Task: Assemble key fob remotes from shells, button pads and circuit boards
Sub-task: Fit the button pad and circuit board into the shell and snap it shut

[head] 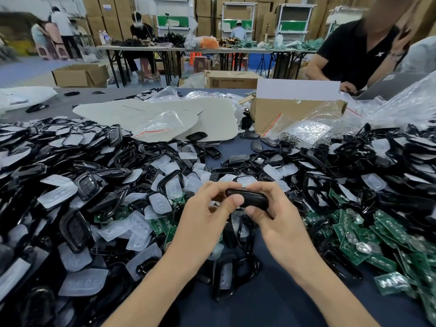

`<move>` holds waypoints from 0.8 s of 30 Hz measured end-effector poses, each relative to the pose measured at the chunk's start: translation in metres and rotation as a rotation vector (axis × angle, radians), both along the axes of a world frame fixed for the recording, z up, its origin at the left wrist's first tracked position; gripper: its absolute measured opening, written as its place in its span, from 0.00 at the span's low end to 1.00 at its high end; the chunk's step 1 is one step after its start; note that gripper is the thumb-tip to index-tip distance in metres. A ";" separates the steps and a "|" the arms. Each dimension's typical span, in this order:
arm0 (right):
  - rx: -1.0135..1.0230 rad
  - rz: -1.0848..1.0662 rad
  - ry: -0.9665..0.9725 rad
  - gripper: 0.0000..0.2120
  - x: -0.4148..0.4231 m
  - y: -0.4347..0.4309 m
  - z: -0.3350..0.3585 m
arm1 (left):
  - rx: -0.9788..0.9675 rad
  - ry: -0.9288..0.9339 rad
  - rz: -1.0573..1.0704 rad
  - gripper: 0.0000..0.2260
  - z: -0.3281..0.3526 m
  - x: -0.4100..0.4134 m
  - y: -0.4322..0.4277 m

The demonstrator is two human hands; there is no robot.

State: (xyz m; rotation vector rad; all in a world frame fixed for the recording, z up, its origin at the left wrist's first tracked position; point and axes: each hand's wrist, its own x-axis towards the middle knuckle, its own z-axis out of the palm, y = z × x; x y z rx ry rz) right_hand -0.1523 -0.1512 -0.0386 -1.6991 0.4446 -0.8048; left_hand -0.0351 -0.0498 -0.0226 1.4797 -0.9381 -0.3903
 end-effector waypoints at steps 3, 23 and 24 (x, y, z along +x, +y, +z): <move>-0.003 0.005 -0.019 0.25 0.000 0.000 0.001 | 0.007 -0.098 0.023 0.10 -0.001 -0.002 -0.001; 0.063 0.045 -0.161 0.03 -0.003 0.002 0.005 | -0.123 -0.259 0.097 0.22 0.000 -0.002 0.001; 0.063 0.041 -0.159 0.03 -0.003 0.002 0.004 | -0.130 -0.294 0.105 0.21 0.000 -0.002 0.001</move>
